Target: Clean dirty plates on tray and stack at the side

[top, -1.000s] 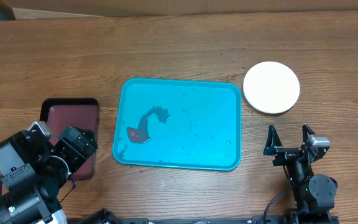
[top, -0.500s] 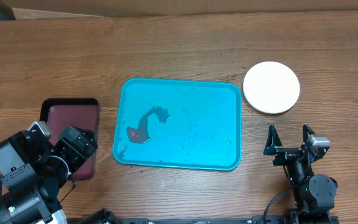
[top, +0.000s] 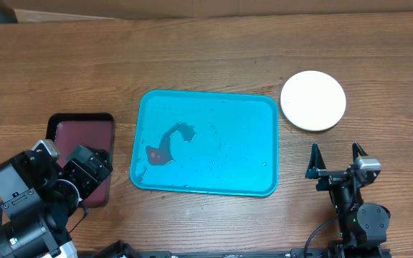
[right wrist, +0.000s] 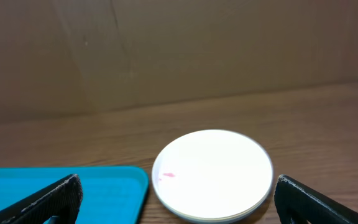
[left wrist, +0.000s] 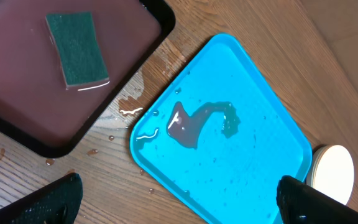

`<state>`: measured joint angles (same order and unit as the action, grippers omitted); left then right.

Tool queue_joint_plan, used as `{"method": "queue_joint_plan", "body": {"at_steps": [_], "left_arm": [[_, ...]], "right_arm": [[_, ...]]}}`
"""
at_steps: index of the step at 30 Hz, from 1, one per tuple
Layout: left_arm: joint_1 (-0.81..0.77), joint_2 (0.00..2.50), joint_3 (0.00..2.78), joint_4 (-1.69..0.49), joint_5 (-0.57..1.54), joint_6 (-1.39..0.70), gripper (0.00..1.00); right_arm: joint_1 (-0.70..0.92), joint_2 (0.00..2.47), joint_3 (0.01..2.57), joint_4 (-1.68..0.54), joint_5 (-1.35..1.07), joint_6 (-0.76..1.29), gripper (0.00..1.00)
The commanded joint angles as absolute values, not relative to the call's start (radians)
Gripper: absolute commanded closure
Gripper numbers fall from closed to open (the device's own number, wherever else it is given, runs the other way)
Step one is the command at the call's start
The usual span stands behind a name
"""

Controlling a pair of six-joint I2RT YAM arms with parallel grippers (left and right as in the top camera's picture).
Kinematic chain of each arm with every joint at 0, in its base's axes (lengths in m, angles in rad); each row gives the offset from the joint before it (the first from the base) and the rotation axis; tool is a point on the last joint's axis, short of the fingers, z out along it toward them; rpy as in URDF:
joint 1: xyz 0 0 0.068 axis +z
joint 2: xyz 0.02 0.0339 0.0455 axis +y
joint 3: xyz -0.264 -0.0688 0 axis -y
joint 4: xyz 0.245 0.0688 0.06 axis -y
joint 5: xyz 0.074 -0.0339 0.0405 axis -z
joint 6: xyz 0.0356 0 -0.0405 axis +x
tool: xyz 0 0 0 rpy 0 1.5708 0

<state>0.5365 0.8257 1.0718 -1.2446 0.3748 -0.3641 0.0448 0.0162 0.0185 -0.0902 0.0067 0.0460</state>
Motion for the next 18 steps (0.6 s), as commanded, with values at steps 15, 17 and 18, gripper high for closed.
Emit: {"method": "queue_joint_plan", "body": {"at_steps": [15, 17, 18], "left_arm": [[0.536, 0.824, 1.068, -1.245, 0.385, -0.367, 0.00], [0.536, 0.824, 1.068, -1.245, 0.385, -0.367, 0.00], [0.536, 0.824, 1.068, -1.245, 0.385, -0.367, 0.00]], "right_arm": [[0.032, 0.003, 0.009, -0.084, 0.007, -0.184, 0.00], [0.032, 0.003, 0.009, -0.084, 0.007, -0.184, 0.00], [0.032, 0.003, 0.009, -0.084, 0.007, -0.184, 0.00]]}}
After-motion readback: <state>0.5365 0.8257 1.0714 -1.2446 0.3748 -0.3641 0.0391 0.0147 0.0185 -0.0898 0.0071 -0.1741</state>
